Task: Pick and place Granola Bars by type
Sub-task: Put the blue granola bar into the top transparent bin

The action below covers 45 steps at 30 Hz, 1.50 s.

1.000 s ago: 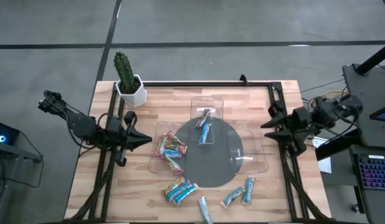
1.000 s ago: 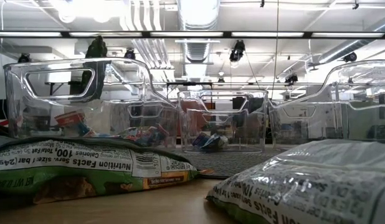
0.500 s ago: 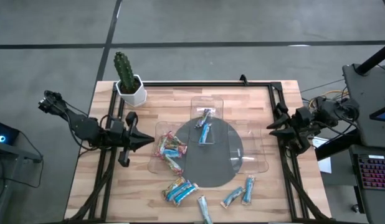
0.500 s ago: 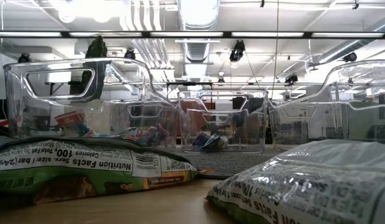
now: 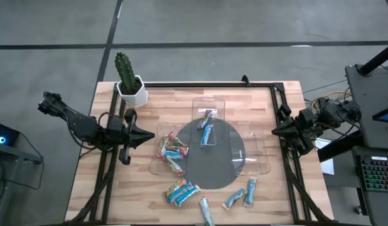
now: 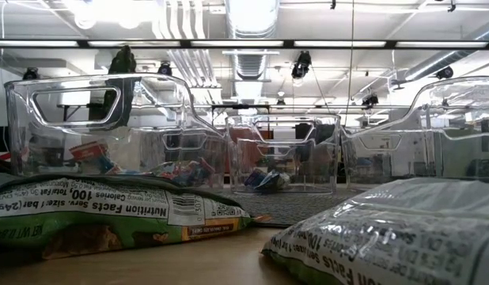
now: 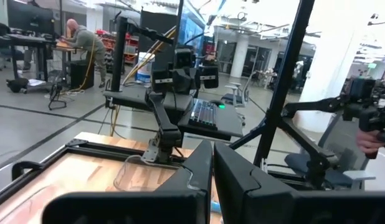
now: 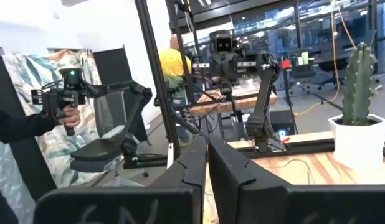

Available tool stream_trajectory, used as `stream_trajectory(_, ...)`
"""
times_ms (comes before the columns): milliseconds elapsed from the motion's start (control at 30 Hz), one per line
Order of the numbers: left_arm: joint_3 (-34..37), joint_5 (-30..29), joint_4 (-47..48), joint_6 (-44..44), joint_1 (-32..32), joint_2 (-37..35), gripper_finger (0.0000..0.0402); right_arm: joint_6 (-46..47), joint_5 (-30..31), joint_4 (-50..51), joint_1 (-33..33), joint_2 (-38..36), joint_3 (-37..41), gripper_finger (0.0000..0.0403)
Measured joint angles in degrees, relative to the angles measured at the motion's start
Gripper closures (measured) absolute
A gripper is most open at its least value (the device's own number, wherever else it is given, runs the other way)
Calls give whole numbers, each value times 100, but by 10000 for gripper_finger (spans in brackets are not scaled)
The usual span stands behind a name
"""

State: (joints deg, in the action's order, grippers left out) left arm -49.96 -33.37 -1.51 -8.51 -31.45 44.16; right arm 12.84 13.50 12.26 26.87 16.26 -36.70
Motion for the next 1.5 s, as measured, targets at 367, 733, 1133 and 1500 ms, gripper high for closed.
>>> stream_trajectory(367,-2323,387,2792,-273,-1,999,402,218,15,141,0,-51,-14,394)
stream_trajectory(733,-4483,962,4692,-645,-1,2414,402,320,13,136,0,-51,-25,394)
stream_trajectory(1133,-5116,1678,5704,-1235,-1,3281,402,371,15,130,-2,-51,-25,394)
stream_trajectory(1500,-5112,2272,5804,-1968,-1,3867,402,374,13,125,0,-49,-25,394)
